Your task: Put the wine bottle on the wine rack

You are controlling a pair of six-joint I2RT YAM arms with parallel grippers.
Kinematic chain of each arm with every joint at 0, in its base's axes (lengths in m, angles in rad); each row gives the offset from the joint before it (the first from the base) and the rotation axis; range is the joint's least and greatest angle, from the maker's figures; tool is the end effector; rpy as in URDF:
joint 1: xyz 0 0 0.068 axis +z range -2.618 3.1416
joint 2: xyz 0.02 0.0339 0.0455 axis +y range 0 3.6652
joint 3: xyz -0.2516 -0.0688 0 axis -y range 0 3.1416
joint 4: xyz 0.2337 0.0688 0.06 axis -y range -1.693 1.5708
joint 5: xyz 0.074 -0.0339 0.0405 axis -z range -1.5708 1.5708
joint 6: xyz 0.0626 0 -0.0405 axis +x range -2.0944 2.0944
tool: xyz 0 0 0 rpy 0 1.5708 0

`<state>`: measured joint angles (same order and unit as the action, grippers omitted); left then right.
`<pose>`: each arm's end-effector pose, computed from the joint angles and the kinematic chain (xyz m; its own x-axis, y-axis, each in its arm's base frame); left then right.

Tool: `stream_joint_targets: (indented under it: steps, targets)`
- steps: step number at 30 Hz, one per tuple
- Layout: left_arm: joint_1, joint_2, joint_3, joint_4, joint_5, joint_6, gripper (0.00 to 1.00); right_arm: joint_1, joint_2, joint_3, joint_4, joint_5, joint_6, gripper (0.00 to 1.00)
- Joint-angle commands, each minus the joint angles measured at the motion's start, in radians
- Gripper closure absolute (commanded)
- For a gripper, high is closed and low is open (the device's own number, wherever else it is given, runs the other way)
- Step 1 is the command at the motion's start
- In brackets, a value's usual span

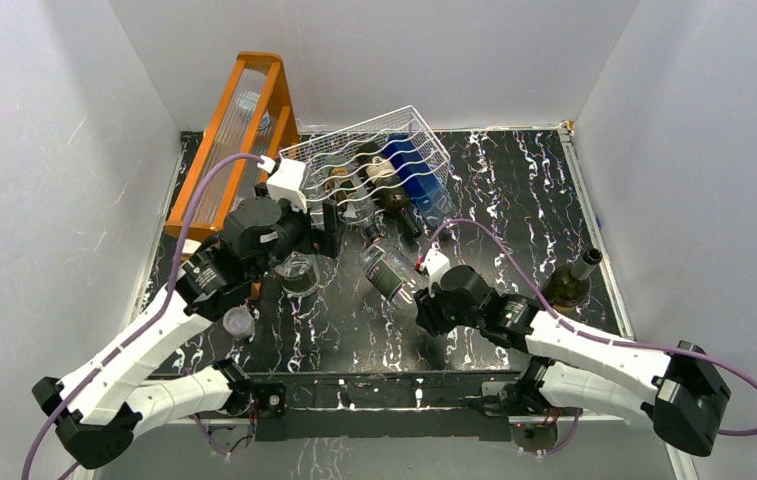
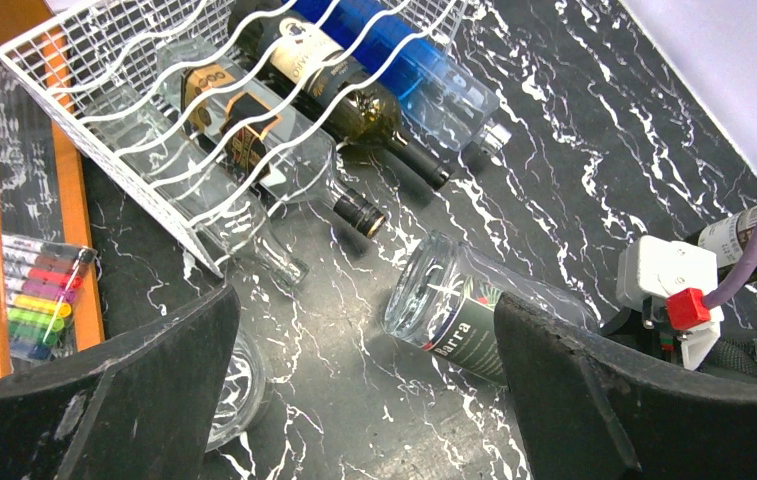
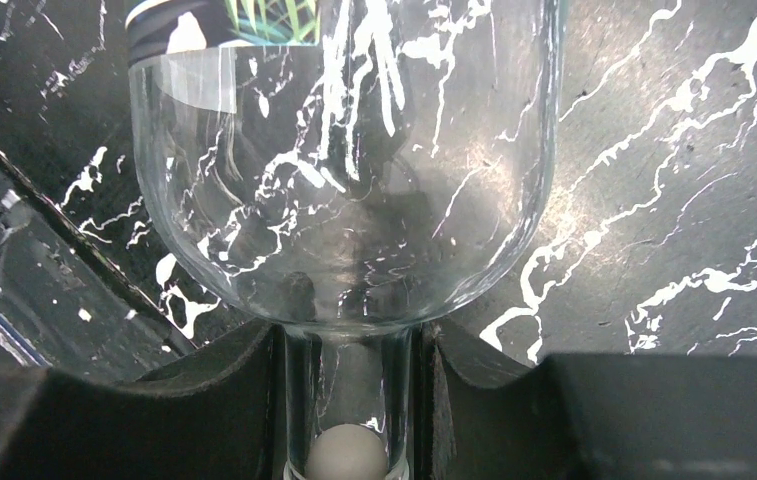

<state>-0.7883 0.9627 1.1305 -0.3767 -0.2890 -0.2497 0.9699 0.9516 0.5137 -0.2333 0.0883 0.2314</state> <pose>0.1732 -0.1489 0.3904 -0.2611 -0.0734 -0.9625 0.4321 0.8828 -0.1845 0.1277 0.1766 0.1888 -0.5217 -0.3571 -0.7748 -0.6811 0.7213 0.1262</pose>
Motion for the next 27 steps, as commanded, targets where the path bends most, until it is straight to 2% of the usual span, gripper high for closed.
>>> stream_joint_targets:
  steps: [1, 7, 15, 19, 27]
  targets:
    - [0.003, -0.057, 0.058, -0.006, -0.029, 0.025, 0.02, -0.003, -0.08, 0.098, 0.291, 0.046, -0.015, 1.0]
    - [0.003, -0.108, 0.084, -0.01, -0.054, 0.047, 0.02, -0.003, -0.021, 0.195, 0.375, 0.092, 0.005, 1.0]
    - [0.003, -0.166, 0.101, -0.026, -0.048, 0.065, 0.02, -0.002, 0.246, 0.478, 0.416, 0.132, 0.02, 1.0]
    - [0.003, -0.194, 0.101, -0.042, -0.054, 0.072, 0.02, -0.01, 0.404, 0.682, 0.375, 0.164, 0.037, 1.0]
    - [0.003, -0.238, 0.112, -0.069, -0.077, 0.086, 0.02, -0.069, 0.739, 1.077, 0.207, 0.117, 0.124, 1.0]
